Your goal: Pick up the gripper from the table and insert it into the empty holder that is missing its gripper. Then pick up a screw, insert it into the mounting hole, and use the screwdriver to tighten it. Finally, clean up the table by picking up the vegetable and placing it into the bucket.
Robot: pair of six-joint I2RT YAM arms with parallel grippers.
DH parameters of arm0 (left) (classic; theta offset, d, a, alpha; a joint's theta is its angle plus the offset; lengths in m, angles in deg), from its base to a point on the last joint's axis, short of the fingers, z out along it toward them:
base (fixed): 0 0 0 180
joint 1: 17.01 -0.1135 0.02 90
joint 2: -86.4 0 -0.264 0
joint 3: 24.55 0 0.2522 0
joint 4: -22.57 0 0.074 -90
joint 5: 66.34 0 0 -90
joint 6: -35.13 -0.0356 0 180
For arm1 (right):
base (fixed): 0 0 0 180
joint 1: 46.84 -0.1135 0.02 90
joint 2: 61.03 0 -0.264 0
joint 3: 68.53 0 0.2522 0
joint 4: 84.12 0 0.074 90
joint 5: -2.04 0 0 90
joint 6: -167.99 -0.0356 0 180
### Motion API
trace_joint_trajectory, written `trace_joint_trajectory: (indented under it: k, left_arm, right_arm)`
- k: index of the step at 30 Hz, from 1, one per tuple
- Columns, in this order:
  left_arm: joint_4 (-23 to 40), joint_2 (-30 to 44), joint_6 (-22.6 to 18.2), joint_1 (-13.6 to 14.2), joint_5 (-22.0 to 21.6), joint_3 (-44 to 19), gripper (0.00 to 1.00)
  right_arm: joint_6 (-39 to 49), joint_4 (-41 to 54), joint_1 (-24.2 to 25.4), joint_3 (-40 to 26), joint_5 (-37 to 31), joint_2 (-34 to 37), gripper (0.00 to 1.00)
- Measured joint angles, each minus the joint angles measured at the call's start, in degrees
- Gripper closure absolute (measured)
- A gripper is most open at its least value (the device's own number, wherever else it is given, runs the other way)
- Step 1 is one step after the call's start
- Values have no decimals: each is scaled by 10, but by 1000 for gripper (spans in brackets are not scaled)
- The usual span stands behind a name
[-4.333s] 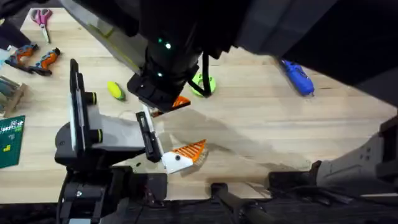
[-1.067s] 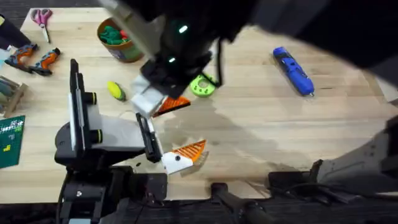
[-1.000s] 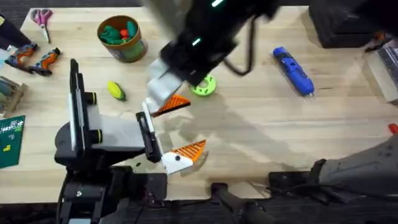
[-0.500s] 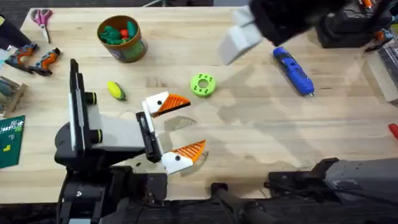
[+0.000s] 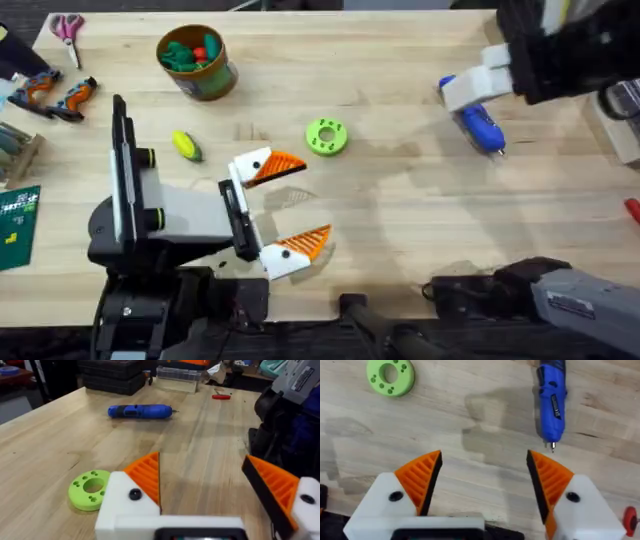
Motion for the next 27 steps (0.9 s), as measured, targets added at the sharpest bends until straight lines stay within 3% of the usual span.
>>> trace_joint_trajectory:
  k: [3,9,10,19,27]
  left_arm:
    - [0,0,2,0,0,0,36]
    - [0,0,0,0,0,0,941]
    - [0,0,-2,0,0,0,984]
    - [0,0,-3,0,0,0,994]
    - [0,0,-2,0,0,0,995]
  right_arm:
    - [39,-4,29,0,16,0,8]
    - [129,-5,60,1,26,0,8]
    - [147,-6,64,1,26,1,8]
    - [265,-43,116,1,15,79,7]
    - [302,-107,171,1,9,185,8]
